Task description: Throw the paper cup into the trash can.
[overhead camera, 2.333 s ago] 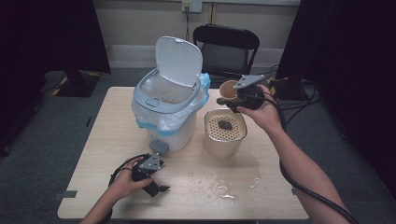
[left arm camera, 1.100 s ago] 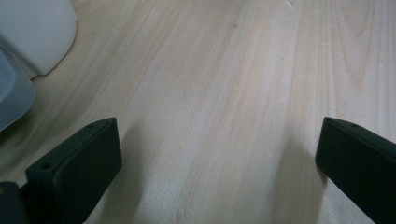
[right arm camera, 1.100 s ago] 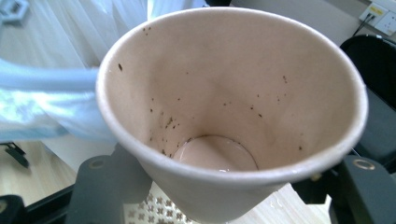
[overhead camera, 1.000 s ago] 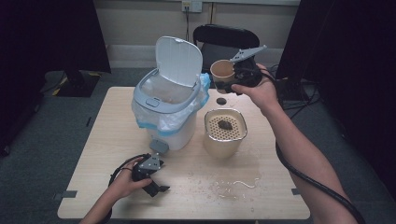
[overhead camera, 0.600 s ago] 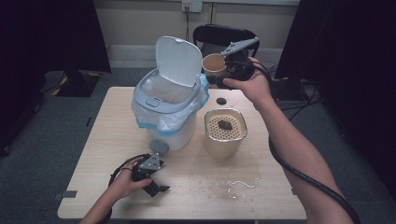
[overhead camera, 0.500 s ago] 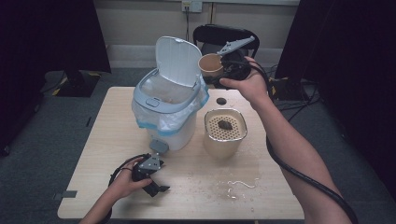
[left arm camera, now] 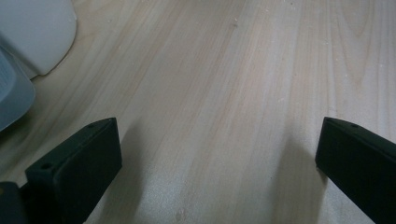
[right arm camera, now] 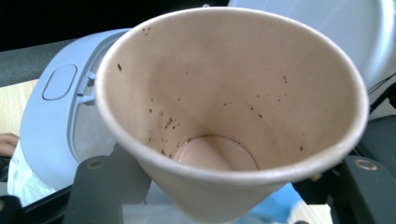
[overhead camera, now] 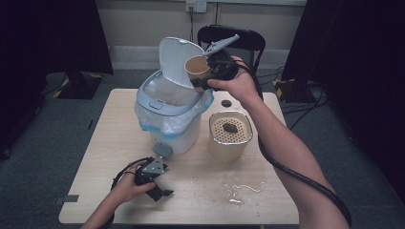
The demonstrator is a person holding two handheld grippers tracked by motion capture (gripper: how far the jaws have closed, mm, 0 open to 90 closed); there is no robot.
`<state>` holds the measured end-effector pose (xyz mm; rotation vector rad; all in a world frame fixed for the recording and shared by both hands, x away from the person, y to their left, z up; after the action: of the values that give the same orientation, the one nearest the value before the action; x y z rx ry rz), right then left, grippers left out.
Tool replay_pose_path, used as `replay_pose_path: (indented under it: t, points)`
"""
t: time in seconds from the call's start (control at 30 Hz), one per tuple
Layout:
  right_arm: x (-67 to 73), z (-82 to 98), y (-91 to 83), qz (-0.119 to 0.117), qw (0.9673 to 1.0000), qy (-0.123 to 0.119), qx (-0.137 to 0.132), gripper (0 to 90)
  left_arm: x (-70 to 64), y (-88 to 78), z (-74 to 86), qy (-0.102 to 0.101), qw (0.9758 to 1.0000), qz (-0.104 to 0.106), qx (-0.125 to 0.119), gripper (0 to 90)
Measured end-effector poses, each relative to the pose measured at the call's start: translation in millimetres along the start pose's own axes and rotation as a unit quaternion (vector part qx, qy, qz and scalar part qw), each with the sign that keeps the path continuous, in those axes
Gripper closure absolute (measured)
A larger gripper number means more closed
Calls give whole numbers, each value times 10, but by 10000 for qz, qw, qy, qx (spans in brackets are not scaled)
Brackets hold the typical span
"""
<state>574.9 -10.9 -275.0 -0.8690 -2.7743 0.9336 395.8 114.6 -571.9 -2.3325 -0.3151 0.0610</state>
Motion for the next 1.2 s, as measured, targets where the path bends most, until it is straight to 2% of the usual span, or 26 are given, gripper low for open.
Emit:
replay_pose_path:
  t: [0.37, 0.53, 0.67, 0.8, 0.83, 0.87, 1.07, 1.2]
  points:
    - [157, -34, 236, -195, 9998, -84, 62, 344, 1, 5, -5, 7, 10000, -3, -46, 0]
    - [167, -20, 305, -220, 9997, -75, 68, 338, 1, 5, -5, 4, 10000, -4, -47, 0]
    - [163, -8, 346, -195, 9998, -27, 76, 232, 1, 5, -5, 5, 10000, -2, -48, 0]
    - [146, 18, 344, -122, 9999, -10, 95, 195, 1, 4, -3, 9, 10000, -3, -31, 0]
    - [141, 22, 336, -137, 9999, -54, 84, 201, 1, -2, 2, 13, 10000, 2, 9, 0]
    - [137, 29, 323, -129, 9999, -55, 72, 201, 0, 6, -6, 4, 10000, -2, -54, 0]
    - [93, 119, 215, -224, 9997, 73, 94, 235, -1, 7, -8, 7, 10000, 10, -74, 0]
    - [55, 191, 154, -202, 9996, 70, 156, 215, 3, 4, -3, 13, 10000, -14, -35, 0]
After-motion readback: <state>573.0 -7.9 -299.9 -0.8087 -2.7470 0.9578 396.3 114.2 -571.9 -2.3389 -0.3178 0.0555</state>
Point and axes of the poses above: each handheld gripper's, and its own axes: y roughly forward along the jaws, z roughly out of its underside, x roughly to its left, the point moved 10 cm from there along y, roughly forward along the jaws, and after that the axes turned 5 degrees about y, right-handed, at the moved point
